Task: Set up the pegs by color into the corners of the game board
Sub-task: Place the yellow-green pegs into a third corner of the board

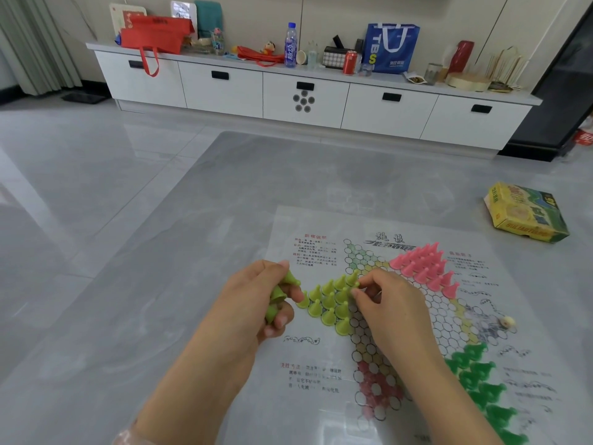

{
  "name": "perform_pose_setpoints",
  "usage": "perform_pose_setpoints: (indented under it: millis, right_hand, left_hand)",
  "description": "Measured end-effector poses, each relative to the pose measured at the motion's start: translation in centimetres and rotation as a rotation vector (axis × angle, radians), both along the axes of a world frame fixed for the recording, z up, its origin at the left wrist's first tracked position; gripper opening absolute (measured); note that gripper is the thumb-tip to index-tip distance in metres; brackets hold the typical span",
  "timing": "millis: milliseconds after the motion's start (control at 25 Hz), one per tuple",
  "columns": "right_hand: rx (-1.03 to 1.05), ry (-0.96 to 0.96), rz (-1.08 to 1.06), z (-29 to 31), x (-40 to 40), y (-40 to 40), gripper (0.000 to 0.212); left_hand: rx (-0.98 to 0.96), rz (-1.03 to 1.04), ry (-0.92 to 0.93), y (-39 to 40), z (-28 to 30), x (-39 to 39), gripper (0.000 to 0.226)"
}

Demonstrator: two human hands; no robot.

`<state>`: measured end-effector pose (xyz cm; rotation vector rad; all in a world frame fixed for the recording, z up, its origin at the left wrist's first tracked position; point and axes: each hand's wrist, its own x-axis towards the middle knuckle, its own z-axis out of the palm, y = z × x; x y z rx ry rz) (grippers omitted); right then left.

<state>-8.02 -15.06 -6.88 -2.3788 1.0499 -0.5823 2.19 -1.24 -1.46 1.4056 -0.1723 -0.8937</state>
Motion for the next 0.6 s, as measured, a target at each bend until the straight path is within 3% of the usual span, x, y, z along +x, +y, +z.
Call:
perform_pose_setpoints:
  millis: [440, 600]
  right_hand:
    - [0.016, 0.013, 0.006, 0.11, -0.09, 0.02, 0.002]
    - [0.114, -0.020, 0.009, 0.75, -0.77, 0.01, 0.012]
  left_hand:
    - [-0.033, 0.023, 0.079, -0.36, -0.07, 0.09, 0.018]
    - [-0.008, -0.042, -0.003, -0.08, -0.48, -0.17, 0.013]
